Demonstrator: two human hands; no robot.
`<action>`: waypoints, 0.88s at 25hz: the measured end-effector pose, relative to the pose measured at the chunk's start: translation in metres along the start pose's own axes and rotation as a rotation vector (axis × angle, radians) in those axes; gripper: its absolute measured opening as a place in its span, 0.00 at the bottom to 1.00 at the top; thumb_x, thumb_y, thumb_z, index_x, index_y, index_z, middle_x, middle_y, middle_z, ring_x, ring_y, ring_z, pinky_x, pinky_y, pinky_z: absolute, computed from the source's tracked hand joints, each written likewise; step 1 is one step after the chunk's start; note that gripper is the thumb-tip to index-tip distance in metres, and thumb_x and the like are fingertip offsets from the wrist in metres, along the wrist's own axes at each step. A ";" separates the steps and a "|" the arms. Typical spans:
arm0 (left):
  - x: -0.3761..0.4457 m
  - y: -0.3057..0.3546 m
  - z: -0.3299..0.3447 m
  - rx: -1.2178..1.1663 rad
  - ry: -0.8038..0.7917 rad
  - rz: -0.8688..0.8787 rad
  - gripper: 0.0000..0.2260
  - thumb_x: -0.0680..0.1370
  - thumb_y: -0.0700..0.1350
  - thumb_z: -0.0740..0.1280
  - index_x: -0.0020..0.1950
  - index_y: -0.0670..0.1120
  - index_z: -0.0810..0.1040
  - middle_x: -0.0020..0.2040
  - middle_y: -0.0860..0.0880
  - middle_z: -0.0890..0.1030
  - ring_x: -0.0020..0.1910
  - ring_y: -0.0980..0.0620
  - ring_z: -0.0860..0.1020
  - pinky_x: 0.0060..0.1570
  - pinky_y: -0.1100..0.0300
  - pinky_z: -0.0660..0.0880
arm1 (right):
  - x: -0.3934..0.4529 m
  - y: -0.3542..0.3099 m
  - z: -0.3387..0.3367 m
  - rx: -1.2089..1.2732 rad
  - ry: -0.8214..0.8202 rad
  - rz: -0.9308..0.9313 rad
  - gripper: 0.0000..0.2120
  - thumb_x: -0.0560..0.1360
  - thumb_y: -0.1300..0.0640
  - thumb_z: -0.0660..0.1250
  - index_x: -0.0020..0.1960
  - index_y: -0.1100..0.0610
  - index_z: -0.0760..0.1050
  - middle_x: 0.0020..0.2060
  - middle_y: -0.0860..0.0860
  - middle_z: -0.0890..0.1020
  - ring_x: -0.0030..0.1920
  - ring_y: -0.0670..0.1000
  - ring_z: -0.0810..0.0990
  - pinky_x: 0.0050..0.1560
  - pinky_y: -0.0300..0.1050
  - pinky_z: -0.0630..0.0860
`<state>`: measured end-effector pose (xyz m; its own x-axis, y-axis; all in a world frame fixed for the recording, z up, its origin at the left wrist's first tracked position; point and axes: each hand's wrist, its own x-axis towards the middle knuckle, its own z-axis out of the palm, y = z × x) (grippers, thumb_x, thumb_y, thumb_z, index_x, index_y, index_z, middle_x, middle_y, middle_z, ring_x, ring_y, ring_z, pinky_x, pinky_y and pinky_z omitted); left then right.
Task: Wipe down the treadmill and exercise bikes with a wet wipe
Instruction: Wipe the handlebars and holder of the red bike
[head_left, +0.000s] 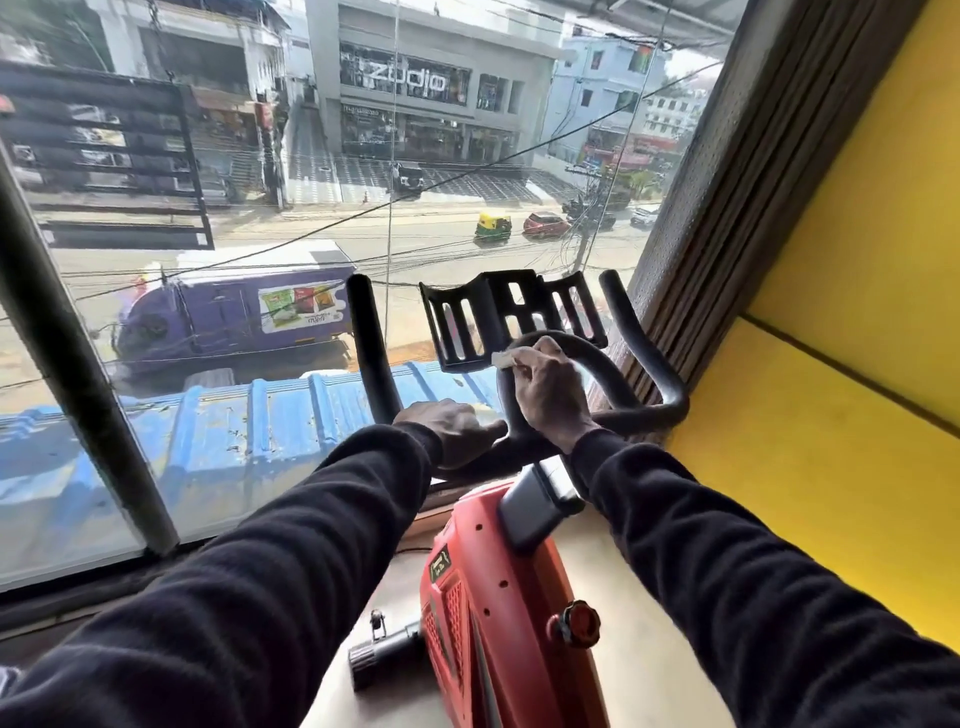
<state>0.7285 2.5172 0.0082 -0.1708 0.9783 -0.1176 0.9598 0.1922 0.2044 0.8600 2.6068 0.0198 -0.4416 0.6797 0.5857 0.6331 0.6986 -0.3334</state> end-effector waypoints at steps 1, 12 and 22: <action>0.000 0.001 0.000 -0.004 0.010 0.000 0.27 0.77 0.70 0.50 0.44 0.48 0.73 0.57 0.45 0.79 0.52 0.43 0.77 0.50 0.53 0.73 | -0.010 0.003 -0.003 0.016 -0.013 -0.011 0.07 0.75 0.62 0.69 0.52 0.58 0.83 0.46 0.54 0.80 0.45 0.54 0.80 0.49 0.43 0.76; -0.007 0.009 -0.005 -0.031 0.098 -0.046 0.37 0.70 0.80 0.49 0.32 0.46 0.71 0.36 0.48 0.76 0.35 0.48 0.75 0.36 0.55 0.69 | -0.023 0.018 -0.037 0.066 -0.175 0.009 0.08 0.72 0.62 0.71 0.50 0.55 0.83 0.48 0.53 0.85 0.49 0.51 0.81 0.52 0.36 0.73; -0.002 0.008 -0.001 -0.059 0.179 -0.061 0.38 0.68 0.81 0.48 0.32 0.46 0.71 0.36 0.46 0.76 0.38 0.45 0.77 0.38 0.54 0.71 | 0.039 0.035 -0.008 -0.174 -0.094 -0.168 0.11 0.79 0.59 0.63 0.54 0.54 0.83 0.52 0.52 0.83 0.57 0.56 0.76 0.57 0.50 0.74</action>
<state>0.7360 2.5168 0.0111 -0.2699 0.9620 0.0419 0.9328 0.2504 0.2594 0.8699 2.6562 0.0372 -0.6015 0.5812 0.5481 0.6425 0.7596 -0.1004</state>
